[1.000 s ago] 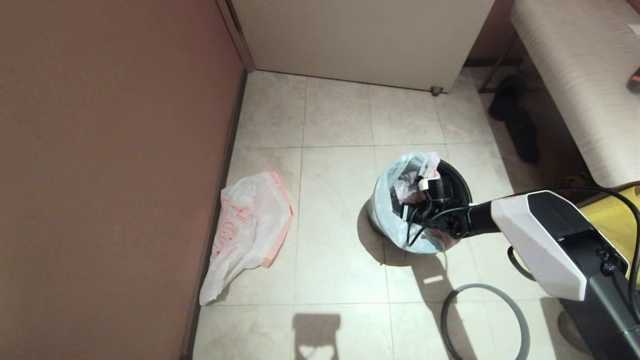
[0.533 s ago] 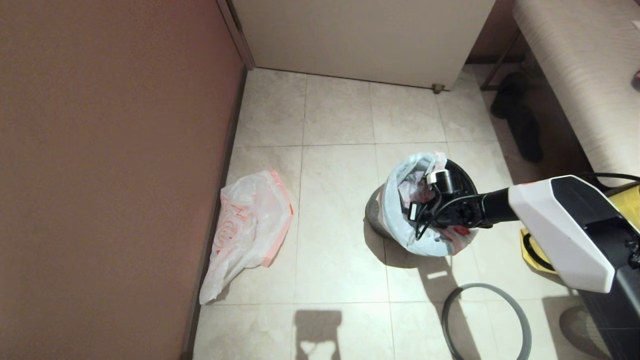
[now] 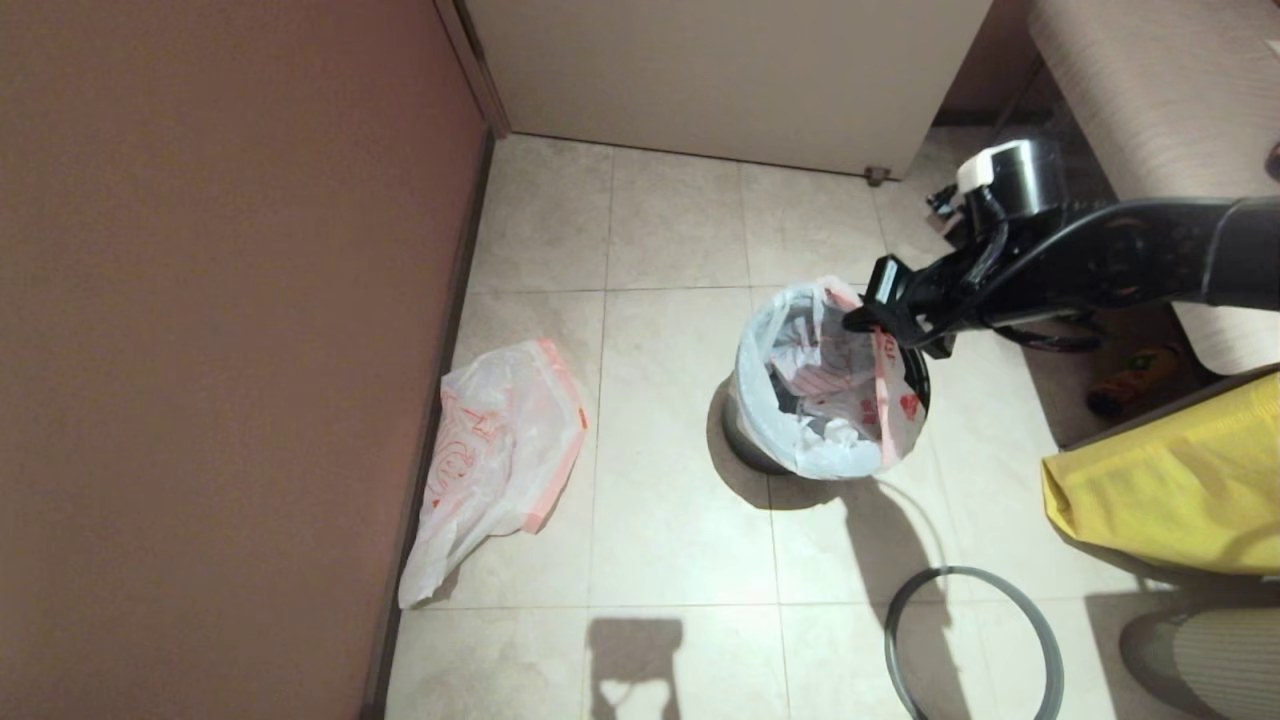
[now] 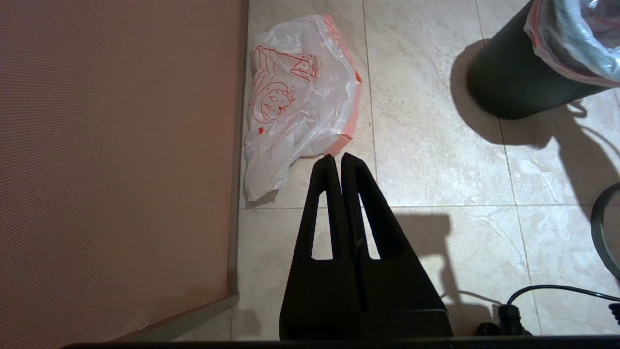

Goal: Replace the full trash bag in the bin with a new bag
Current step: Place the trash bag on the floor

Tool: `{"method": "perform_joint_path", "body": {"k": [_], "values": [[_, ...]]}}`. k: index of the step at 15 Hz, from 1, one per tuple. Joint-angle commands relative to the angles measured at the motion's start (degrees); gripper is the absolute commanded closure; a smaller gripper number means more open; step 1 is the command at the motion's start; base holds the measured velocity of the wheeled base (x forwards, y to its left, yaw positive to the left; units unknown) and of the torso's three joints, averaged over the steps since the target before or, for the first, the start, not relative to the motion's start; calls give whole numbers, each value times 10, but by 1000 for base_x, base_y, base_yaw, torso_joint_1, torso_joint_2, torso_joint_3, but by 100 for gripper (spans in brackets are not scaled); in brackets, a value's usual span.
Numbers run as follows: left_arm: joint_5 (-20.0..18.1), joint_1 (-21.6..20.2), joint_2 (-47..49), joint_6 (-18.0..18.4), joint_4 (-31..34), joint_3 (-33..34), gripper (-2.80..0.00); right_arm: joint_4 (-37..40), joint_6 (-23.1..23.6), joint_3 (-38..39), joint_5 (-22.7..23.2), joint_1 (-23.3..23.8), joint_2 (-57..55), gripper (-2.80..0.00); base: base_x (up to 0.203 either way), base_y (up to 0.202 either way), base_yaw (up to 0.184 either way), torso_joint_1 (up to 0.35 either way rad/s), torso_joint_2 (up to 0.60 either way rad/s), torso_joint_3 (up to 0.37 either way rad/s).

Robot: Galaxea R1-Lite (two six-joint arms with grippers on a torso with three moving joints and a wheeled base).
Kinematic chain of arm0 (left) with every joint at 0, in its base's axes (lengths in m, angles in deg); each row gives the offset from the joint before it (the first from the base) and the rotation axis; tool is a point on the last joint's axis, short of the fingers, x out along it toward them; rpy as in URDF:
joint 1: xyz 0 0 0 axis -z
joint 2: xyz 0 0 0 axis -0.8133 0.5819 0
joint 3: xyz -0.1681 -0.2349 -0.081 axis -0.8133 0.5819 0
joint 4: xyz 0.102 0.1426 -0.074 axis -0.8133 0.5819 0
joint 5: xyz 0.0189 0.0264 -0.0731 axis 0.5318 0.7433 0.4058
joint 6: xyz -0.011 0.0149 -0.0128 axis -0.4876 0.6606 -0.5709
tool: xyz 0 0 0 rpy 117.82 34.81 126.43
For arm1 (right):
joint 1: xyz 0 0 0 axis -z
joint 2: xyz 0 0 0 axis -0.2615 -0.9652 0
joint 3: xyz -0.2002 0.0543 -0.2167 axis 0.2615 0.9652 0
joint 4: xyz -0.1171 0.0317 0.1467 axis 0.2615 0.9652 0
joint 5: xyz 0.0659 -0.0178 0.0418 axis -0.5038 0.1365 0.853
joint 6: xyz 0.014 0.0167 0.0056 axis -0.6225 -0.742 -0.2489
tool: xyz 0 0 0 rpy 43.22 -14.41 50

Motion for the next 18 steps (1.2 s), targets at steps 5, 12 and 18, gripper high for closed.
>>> {"method": "perform_joint_path", "body": {"k": [5,12,18], "values": [[0,0,0,0,0,0,0,29,-5,-6,9,-58,196,0,0,0,0,0,0,0],[0,0,0,0,0,0,0,-4,1,-16,5,-97,254,0,0,0,0,0,0,0],[0,0,0,0,0,0,0,-37,2,-16,3,-133,290,0,0,0,0,0,0,0]]}}
